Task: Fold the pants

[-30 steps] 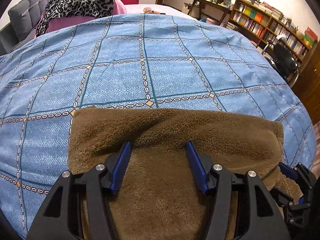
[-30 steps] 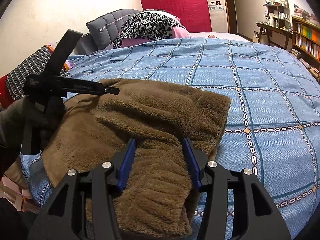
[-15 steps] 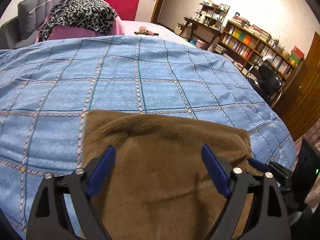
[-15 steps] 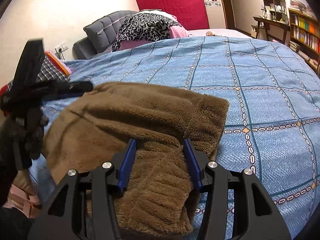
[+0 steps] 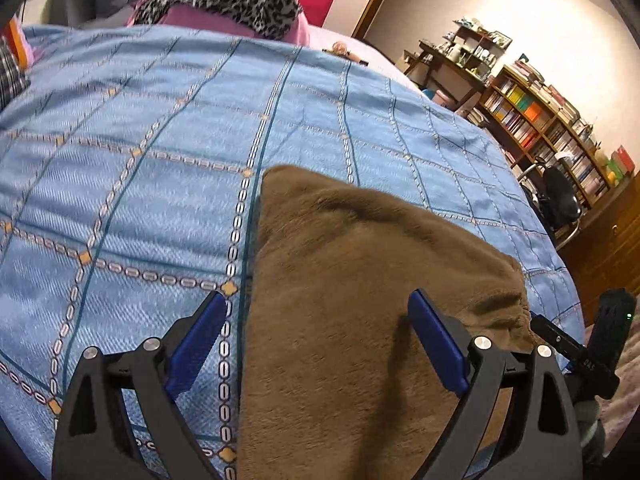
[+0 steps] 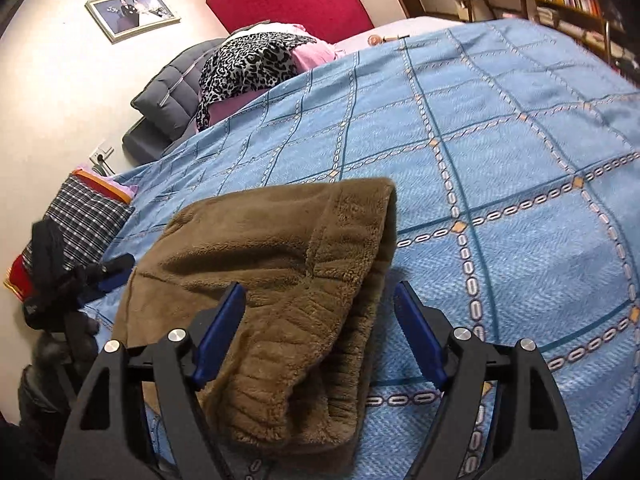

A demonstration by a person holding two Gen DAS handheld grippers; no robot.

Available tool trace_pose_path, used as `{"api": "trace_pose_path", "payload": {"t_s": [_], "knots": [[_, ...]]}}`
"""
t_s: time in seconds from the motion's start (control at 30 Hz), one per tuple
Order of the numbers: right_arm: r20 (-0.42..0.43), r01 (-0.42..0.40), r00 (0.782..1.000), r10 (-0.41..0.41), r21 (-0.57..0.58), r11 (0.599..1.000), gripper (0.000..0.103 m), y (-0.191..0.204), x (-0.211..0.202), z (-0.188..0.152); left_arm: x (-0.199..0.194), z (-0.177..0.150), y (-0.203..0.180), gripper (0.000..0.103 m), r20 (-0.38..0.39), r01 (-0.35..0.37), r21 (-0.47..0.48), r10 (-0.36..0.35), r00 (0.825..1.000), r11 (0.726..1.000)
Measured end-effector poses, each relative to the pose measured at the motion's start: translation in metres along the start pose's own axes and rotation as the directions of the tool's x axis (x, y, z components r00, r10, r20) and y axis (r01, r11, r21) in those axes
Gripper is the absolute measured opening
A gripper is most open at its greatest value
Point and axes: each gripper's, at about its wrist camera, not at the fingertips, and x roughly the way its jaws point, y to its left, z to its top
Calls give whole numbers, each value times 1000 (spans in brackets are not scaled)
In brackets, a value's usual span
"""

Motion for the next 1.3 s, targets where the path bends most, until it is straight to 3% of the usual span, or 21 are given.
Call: {"api": "trace_pose_path", "payload": {"t_s": [0.27, 0.57, 0.87, 1.2, 1.3], "knots": [[-63, -26, 998, 28, 46, 999, 78, -5, 14, -3, 16, -2, 17, 93, -71, 74, -66, -79, 994, 995], [-116, -60, 991, 71, 97, 993, 88, -11, 27, -7, 25, -7, 26, 95, -105, 107, -81, -115, 988, 991], [-146, -66, 986, 80, 98, 993, 97, -8, 36, -8, 37, -10, 41, 97, -148, 191, -161, -215, 965, 968], [-158, -88, 983, 97, 64, 994, 95, 3, 44, -10, 38, -9, 36, 97, -145, 195, -148, -216, 966, 970], [-160, -104, 981, 114, 68, 992, 89, 4, 46, -10, 38, -10, 30, 96, -142, 170, -126, -188, 972, 977]]}}
